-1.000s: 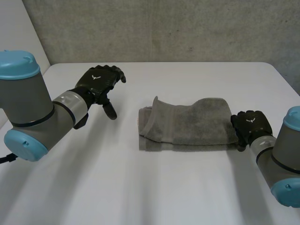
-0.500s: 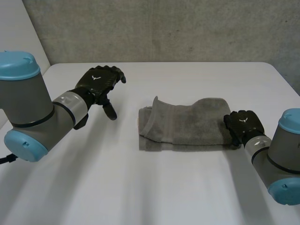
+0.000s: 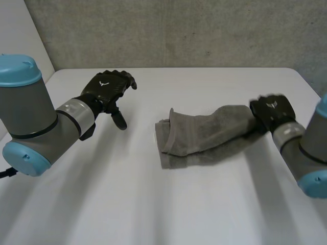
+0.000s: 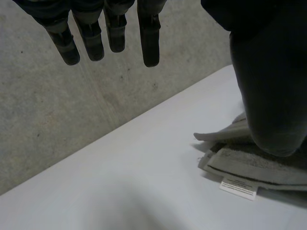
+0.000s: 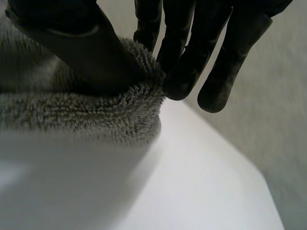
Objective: Fold the towel.
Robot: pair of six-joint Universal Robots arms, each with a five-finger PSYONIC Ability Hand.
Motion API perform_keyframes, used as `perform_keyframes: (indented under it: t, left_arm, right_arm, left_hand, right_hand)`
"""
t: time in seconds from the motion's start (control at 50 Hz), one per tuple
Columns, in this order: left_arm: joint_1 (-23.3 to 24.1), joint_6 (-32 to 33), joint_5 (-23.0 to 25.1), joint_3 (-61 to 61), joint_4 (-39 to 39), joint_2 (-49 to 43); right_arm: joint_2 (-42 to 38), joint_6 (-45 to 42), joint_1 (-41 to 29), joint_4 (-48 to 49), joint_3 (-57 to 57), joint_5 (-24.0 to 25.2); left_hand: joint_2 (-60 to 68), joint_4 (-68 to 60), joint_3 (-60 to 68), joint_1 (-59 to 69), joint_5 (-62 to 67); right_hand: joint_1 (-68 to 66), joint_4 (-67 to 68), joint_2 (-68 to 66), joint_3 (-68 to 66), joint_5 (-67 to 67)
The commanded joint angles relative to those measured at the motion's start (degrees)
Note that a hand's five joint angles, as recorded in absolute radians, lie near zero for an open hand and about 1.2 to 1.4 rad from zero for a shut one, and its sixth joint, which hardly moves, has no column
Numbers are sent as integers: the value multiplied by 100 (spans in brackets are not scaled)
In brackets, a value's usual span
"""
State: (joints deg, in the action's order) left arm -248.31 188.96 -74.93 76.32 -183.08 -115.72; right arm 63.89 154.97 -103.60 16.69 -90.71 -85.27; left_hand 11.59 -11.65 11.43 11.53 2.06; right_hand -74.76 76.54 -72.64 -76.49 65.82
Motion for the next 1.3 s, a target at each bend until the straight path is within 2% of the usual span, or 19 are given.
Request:
perform_keyframes:
  t: [0.02,0.04,0.06,0.1,0.16,0.2,0.34,0.36,0.38,0.4,0.42,0.52,0.76,0.86,0.9,1.02,1.2,1.3]
  left_arm:
    - [-33,-9,-13,-100,9,155]
    - [-51,-9,-13,-109,9,260]
    - [-51,-9,-13,-109,9,261]
    - [-68,-9,-13,-100,9,375]
    - [-77,-9,-21,-100,9,428]
    - [-86,-9,-21,-100,9,463]
    - [-86,-9,-13,-56,9,489]
    - [-77,-9,-13,-47,9,489]
    - [-77,-9,-13,-47,9,489]
    - [-69,-9,-13,-47,9,489]
    - [-69,-9,-13,-47,9,489]
    - [-69,-9,-21,-109,0,472]
    - [19,-18,-30,-188,-8,454]
    - [98,-237,-39,-214,-8,410]
    - [151,-587,-56,-223,0,314]
    - [335,-1107,-109,-171,53,-81]
    - [397,-1143,-373,-47,62,-91]
    - [301,-1134,-443,-56,62,-3]
  right_arm:
    - [-33,25,-1300,-990,1405,423]
    - [-208,-10,-1616,-1140,1651,467]
    - [-210,-10,-1620,-1141,1653,468]
    - [-508,-28,-2223,-1316,2021,529]
    - [-623,-28,-2507,-1343,2119,582]
    - [-859,-54,-2953,-1308,2215,608]
    - [-1485,-520,-3307,-1493,2365,538]
    - [-1572,-746,-3307,-1597,2357,486]
    - [-1573,-749,-3307,-1598,2357,485]
    - [-1599,-897,-3298,-1677,2348,390]
    - [-1582,-942,-3246,-1721,2313,302]
    - [-1345,-706,-3149,-1739,2251,81]
    - [-535,86,-2657,-1756,1794,107]
    - [-210,429,-2490,-1756,1592,90]
    - [-123,674,-2271,-1791,1627,81]
    - [-227,1044,-2050,-2151,1846,99]
    - [-492,1167,-2094,-2257,1873,151]
    - [-492,1053,-2147,-2196,1803,362]
  left_hand:
    - [14,-8,30,20,-34]
    - [-3,9,13,4,-50]
    - [-3,9,13,3,-50]
    - [-3,9,13,3,-50]
    - [-3,9,13,3,-50]
    - [-3,9,13,3,-50]
    - [-3,9,13,3,-50]
    - [-3,9,13,3,-50]
    - [-3,9,13,3,-50]
    - [-20,26,-4,-13,-67]
    - [-20,26,-4,-13,-67]
    - [-20,26,-4,-13,-67]
    - [-20,26,-4,-13,-67]
    - [-20,26,-4,-13,-67]
    - [-3,9,13,3,-50]
    - [31,-25,47,37,-17]
    - [14,-8,30,20,-34]
    - [14,-8,30,20,-34]
  right_hand:
    - [-524,346,-736,-351,418]
    - [-524,346,-736,-351,418]
    - [-524,346,-736,-351,418]
    - [-524,346,-736,-351,418]
    - [-524,346,-736,-351,418]
    - [-524,346,-736,-351,418]
    - [-524,346,-736,-351,418]
    - [2067,-2246,1856,2241,-2174]
    - [2093,-2271,1882,2267,-2200]
    - [5058,-5236,4847,5232,-5165]
    - [6476,-6654,6264,6649,-6582]
    - [6476,-6654,6264,6649,-6582]
    - [6476,-6654,6264,6649,-6582]
    - [6476,-6654,6264,6649,-6582]
    - [6476,-6654,6264,6649,-6582]
    - [6476,-6654,6264,6649,-6582]
    - [6476,-6654,6264,6649,-6582]
    - [6476,-6654,6264,6649,-6582]
